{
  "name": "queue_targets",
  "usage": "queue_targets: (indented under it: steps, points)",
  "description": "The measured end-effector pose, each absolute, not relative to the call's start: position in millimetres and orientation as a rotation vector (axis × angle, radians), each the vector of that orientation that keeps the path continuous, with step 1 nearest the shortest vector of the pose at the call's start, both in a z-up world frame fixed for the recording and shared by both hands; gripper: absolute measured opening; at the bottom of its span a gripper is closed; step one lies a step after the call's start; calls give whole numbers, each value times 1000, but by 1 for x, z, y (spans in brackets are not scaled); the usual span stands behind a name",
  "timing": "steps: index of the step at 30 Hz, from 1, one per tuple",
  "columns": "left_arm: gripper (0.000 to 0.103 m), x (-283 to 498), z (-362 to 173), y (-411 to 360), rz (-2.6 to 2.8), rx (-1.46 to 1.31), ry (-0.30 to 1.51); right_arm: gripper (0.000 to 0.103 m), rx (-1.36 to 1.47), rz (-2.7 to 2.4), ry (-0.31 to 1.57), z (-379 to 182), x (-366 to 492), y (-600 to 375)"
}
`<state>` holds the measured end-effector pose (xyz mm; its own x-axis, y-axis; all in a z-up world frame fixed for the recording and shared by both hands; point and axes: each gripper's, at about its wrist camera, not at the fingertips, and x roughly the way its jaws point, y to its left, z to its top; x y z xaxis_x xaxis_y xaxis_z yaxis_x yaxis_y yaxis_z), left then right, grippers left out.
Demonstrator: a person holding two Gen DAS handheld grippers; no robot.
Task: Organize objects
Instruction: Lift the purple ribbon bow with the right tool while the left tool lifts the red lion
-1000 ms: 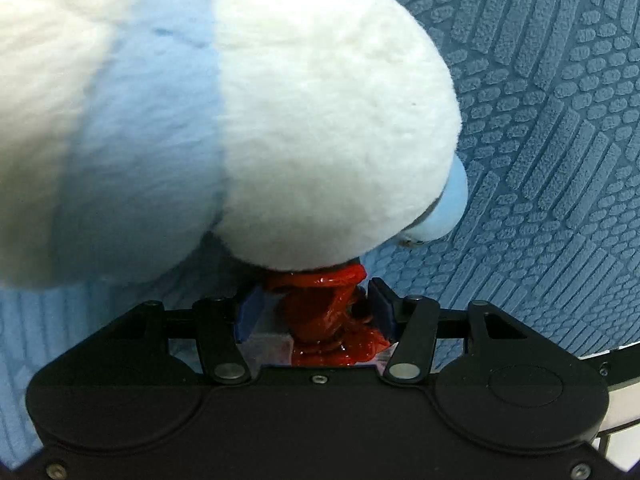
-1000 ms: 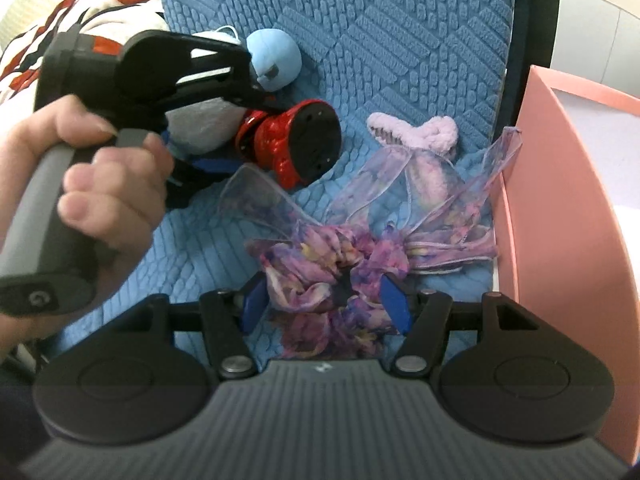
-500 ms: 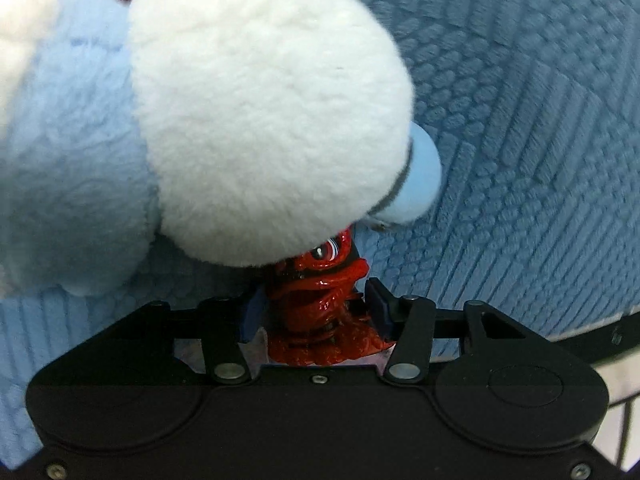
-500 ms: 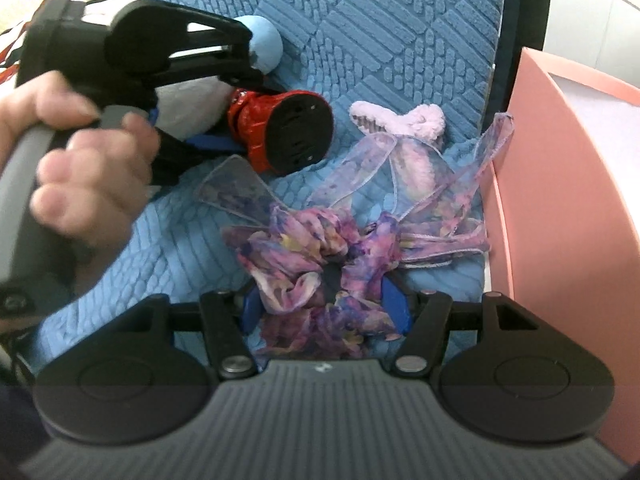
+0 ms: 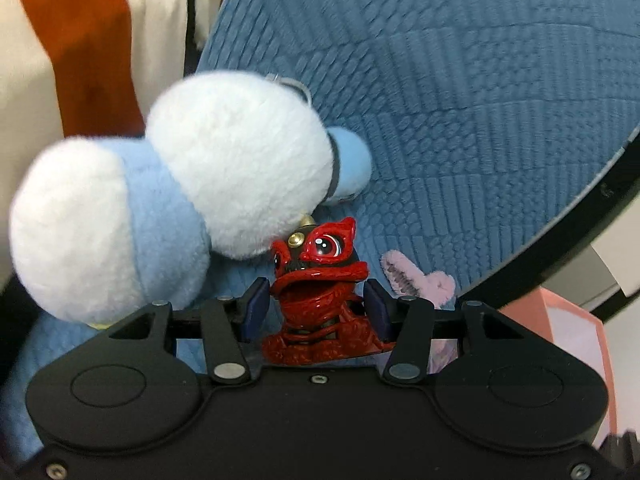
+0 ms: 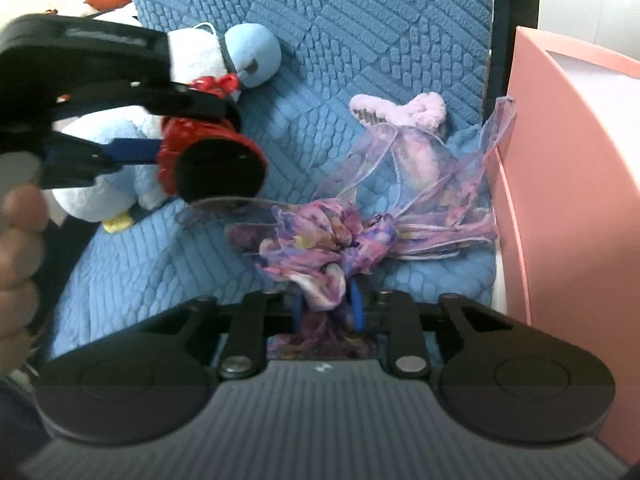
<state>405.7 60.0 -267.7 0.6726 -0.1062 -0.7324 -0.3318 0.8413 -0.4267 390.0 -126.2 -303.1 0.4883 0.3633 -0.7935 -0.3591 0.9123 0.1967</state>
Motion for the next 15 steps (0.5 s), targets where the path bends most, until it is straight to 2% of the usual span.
queue_targets:
  steps: [3,8,10,12,15]
  points:
    - [48,392,-269,60,133,-543,821,12,-10,434,950,-301,386,-127]
    - [46,359,-254,61,156,-444,796,10,-51,441,927,-292,368,-133]
    - [35,345,-250,60,168,-418,791,10,-64,441,919,-286,360,-135]
    - [13,332,-248,62,149,-428,804,10,-71,441,907,-281,352,-138]
    - [14,318,-249,61,139,-433,822,10,-57,442,909,-277,338,-143]
